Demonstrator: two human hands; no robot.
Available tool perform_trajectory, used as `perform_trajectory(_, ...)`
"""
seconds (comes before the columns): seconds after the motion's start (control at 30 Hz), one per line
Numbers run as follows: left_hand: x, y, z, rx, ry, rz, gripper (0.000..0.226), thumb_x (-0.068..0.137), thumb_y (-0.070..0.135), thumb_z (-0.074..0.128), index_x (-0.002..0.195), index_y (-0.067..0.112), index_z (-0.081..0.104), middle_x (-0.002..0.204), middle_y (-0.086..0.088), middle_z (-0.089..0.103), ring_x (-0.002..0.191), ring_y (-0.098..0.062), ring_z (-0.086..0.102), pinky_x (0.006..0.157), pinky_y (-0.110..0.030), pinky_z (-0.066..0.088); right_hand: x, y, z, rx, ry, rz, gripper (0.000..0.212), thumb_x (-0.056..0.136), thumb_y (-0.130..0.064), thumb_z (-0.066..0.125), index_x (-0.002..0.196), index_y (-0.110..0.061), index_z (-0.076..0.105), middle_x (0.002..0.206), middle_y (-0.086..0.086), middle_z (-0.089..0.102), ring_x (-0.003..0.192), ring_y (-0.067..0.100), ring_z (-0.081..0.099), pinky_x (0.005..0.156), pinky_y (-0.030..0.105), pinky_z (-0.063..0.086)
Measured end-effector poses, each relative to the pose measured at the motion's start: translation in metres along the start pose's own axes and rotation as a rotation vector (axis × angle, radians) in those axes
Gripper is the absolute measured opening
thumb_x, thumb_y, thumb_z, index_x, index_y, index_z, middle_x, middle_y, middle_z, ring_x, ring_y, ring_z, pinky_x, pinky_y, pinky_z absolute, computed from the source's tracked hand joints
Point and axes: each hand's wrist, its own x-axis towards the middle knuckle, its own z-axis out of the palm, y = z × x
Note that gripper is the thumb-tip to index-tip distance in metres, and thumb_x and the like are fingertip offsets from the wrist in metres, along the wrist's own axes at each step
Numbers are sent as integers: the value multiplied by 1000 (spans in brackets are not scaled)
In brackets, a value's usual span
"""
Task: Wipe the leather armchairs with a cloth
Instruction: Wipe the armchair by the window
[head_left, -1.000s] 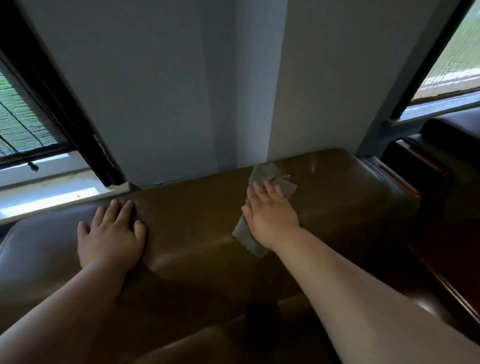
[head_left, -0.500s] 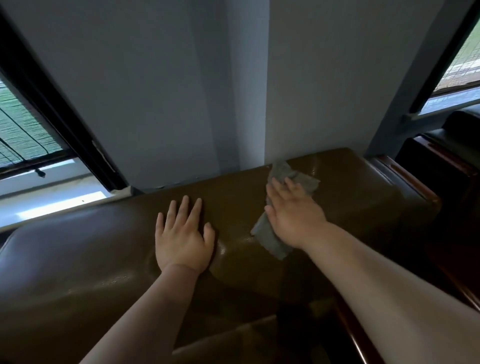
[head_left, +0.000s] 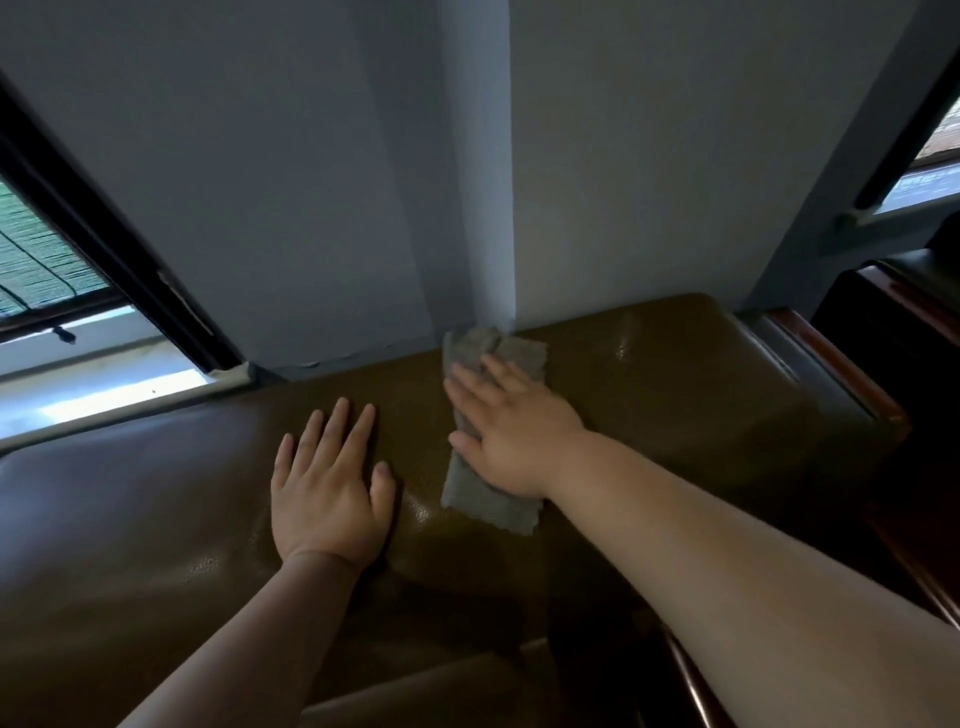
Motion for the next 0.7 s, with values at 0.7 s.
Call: perform_trajectory(0.7,-2,2,-3,-15,40,0,70,98,54,29,163,32,37,171,1,33,159,-24,25,130,-50,15,-62,174,-37,-96,42,553,84,100,-74,8,167,-25,4,175,-2,3,160,25,5,130,43,8)
